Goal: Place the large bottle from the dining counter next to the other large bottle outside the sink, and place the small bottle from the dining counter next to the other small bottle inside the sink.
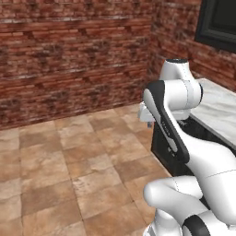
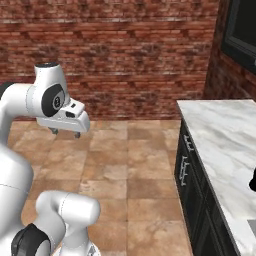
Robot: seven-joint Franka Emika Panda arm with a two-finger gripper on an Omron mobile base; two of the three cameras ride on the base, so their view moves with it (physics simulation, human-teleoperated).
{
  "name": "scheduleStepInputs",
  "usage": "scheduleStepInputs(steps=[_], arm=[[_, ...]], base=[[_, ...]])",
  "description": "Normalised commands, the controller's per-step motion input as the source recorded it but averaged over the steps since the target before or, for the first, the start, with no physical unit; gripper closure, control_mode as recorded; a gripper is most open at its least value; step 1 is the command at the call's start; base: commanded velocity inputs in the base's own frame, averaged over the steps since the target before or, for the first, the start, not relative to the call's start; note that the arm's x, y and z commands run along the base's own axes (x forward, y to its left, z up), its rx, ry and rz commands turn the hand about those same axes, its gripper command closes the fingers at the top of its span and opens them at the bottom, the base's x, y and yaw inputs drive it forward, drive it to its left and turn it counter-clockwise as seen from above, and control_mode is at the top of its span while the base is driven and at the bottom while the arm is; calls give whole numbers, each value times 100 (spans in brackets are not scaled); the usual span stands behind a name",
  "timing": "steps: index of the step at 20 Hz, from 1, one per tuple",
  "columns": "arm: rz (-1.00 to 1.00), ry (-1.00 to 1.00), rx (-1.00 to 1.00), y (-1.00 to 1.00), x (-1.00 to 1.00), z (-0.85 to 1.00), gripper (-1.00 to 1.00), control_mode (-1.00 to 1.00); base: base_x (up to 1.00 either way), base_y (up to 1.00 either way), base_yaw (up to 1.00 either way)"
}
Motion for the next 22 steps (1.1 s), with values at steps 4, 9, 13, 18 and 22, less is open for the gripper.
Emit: scheduleStepInputs(steps=[4,9,13,18,22], arm=[[0,0,0,0,0,0,-100,100],[0,0,0,0,0,0,-100,100],[0,0,0,0,0,0,-100,100],[0,0,0,0,0,0,-100,100],[0,0,0,0,0,0,-100,100]], base=[[-4,0,25],[-5,0,25],[-5,0,25],[-5,0,25],[-6,0,25]])
